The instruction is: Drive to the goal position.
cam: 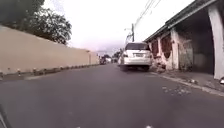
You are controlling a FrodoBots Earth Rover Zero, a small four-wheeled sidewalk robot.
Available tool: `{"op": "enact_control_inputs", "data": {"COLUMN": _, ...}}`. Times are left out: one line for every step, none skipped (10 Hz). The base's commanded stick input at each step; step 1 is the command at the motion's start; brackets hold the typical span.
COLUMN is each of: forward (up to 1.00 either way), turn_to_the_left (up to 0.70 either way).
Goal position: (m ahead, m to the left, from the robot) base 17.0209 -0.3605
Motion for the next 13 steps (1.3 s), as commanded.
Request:
{"op": "enact_control_inputs", "data": {"forward": 1.0, "turn_to_the_left": 0.0}}
{"op": "enact_control_inputs", "data": {"forward": 1.0, "turn_to_the_left": 0.0}}
{"op": "enact_control_inputs", "data": {"forward": 1.0, "turn_to_the_left": 0.0}}
{"op": "enact_control_inputs", "data": {"forward": 1.0, "turn_to_the_left": 0.0}}
{"op": "enact_control_inputs", "data": {"forward": 1.0, "turn_to_the_left": 0.0}}
{"op": "enact_control_inputs", "data": {"forward": 1.0, "turn_to_the_left": 0.0}}
{"op": "enact_control_inputs", "data": {"forward": 1.0, "turn_to_the_left": 0.0}}
{"op": "enact_control_inputs", "data": {"forward": 1.0, "turn_to_the_left": 0.11}}
{"op": "enact_control_inputs", "data": {"forward": 1.0, "turn_to_the_left": 0.37}}
{"op": "enact_control_inputs", "data": {"forward": 1.0, "turn_to_the_left": 0.35}}
{"op": "enact_control_inputs", "data": {"forward": 1.0, "turn_to_the_left": 0.34}}
{"op": "enact_control_inputs", "data": {"forward": 1.0, "turn_to_the_left": 0.0}}
{"op": "enact_control_inputs", "data": {"forward": 1.0, "turn_to_the_left": 0.0}}
